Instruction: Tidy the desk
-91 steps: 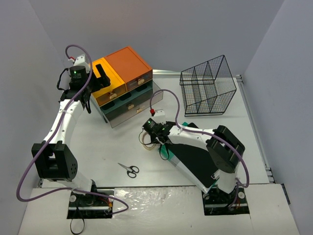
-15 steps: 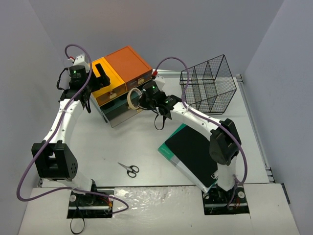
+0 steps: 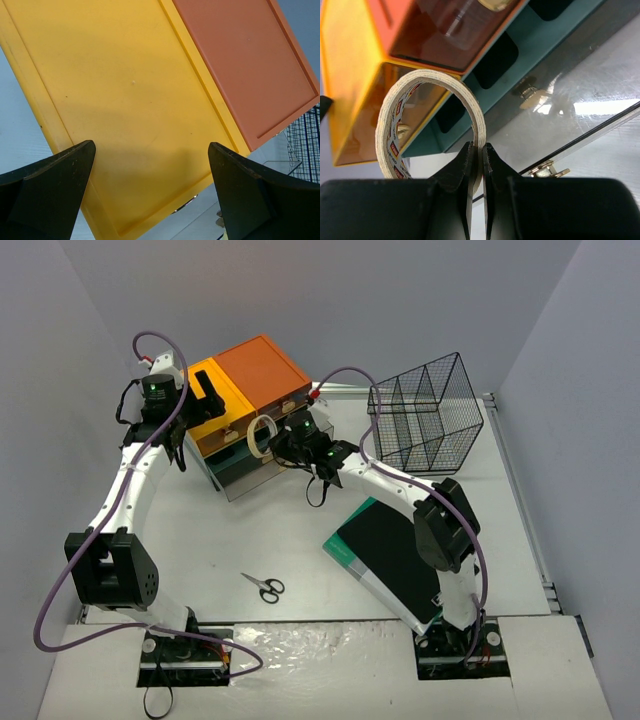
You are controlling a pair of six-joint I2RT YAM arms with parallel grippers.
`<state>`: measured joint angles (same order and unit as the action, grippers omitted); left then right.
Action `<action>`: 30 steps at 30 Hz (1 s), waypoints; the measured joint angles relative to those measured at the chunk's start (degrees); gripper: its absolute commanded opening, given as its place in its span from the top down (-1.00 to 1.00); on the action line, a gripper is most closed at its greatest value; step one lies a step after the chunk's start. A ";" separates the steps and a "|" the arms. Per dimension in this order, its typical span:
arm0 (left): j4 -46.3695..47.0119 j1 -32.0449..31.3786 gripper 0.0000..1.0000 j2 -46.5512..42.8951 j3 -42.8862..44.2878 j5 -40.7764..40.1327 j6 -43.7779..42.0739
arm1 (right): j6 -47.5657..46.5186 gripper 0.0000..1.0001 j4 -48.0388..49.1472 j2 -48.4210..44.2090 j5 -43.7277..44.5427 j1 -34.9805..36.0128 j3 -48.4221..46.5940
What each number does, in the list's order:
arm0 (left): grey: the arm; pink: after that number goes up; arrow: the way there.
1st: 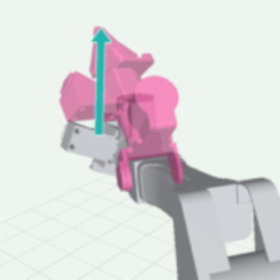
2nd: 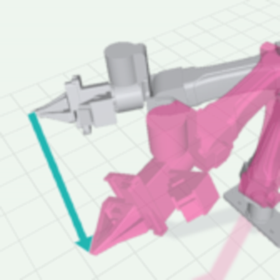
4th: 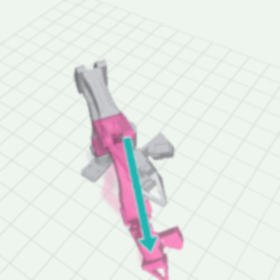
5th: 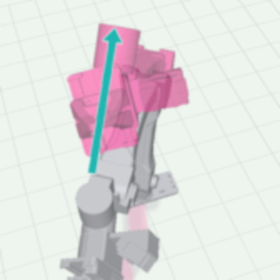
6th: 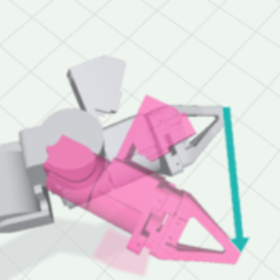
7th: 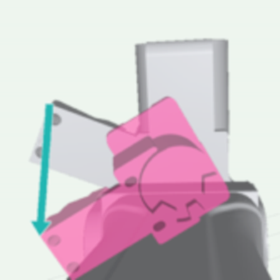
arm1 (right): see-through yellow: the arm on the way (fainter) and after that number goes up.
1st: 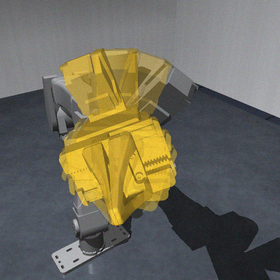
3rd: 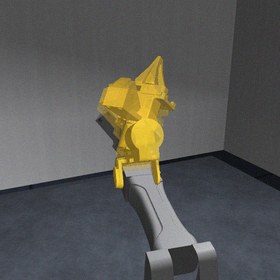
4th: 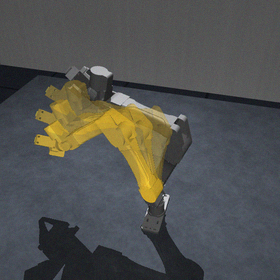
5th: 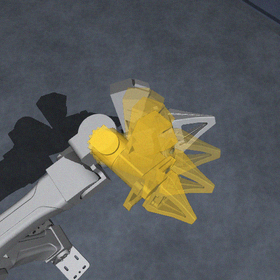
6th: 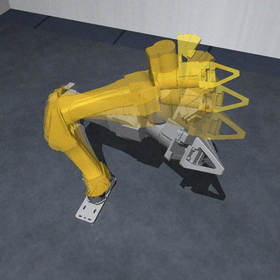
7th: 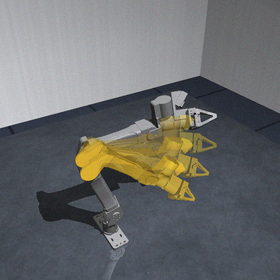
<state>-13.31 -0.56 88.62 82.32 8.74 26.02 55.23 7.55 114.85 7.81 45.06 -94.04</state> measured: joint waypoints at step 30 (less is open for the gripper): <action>0.15 0.11 -0.94 0.00 -0.07 0.19 0.08 | -3.99 0.01 1.04 0.22 2.27 1.66 0.34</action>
<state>-13.17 -0.45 88.62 82.26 8.93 26.10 51.24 8.59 115.07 10.08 46.72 -93.70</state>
